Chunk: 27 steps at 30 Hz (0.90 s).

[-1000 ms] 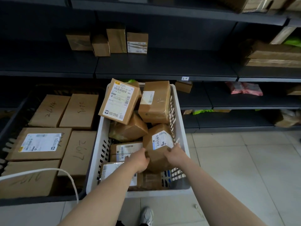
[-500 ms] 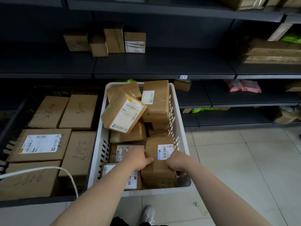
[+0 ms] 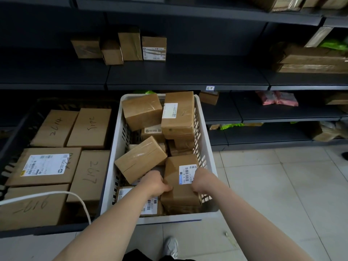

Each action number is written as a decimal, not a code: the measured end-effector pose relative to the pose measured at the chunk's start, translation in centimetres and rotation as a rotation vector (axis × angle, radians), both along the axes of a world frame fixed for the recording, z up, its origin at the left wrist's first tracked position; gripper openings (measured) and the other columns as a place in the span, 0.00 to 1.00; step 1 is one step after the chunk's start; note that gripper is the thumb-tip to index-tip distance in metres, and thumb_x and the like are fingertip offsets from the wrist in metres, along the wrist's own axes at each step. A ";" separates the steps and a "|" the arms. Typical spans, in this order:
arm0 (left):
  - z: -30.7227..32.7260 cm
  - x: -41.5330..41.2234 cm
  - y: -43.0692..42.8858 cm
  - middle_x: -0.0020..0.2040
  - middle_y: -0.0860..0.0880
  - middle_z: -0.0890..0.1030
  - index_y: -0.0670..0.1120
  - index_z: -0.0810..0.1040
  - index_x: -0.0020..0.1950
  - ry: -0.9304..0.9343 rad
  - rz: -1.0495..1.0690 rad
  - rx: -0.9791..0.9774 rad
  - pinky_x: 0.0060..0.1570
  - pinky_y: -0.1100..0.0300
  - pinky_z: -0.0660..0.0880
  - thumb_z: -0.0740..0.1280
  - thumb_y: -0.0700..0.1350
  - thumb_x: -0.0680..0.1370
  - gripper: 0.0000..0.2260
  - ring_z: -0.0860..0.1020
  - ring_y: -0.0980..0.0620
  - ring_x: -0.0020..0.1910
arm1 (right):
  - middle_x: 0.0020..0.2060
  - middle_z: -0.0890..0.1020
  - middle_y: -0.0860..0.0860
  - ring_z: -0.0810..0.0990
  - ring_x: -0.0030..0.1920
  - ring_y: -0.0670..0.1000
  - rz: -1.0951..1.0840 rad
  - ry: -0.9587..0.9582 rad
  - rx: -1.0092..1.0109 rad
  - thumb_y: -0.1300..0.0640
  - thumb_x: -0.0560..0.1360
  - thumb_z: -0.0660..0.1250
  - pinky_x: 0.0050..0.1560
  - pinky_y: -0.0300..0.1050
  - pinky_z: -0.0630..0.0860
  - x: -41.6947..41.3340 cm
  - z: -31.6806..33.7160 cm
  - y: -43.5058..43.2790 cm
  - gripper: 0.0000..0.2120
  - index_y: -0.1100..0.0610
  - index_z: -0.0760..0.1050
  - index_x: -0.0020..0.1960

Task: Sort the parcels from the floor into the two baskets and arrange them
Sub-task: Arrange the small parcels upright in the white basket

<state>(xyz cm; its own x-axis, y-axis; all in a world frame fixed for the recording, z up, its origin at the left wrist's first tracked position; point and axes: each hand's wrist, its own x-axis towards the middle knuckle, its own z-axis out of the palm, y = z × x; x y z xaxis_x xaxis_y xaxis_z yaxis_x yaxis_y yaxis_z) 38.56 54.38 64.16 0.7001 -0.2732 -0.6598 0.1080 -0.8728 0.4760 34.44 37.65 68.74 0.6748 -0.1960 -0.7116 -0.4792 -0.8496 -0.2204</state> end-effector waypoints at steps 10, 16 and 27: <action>0.4 -1.4 -0.8 0.48 0.49 0.79 0.48 0.76 0.50 0.017 -0.089 0.016 0.52 0.54 0.77 0.73 0.51 0.72 0.12 0.78 0.50 0.48 | 0.61 0.78 0.58 0.78 0.61 0.56 0.037 0.049 -0.128 0.67 0.77 0.61 0.55 0.43 0.77 -1.1 -1.4 -0.7 0.16 0.62 0.72 0.65; -0.3 -2.0 -1.6 0.51 0.49 0.79 0.51 0.74 0.48 -0.049 -0.173 0.090 0.61 0.45 0.72 0.71 0.52 0.72 0.09 0.78 0.47 0.53 | 0.70 0.70 0.59 0.73 0.68 0.60 -0.015 0.027 -0.185 0.66 0.78 0.57 0.63 0.54 0.73 -1.6 -2.2 0.5 0.32 0.62 0.46 0.78; -0.3 -2.7 -1.8 0.50 0.51 0.78 0.53 0.74 0.44 -0.188 -0.218 0.105 0.59 0.50 0.67 0.69 0.54 0.74 0.07 0.76 0.48 0.53 | 0.69 0.66 0.60 0.76 0.63 0.59 0.261 -0.034 -0.327 0.65 0.77 0.63 0.57 0.50 0.78 -2.2 -2.1 0.9 0.24 0.61 0.64 0.72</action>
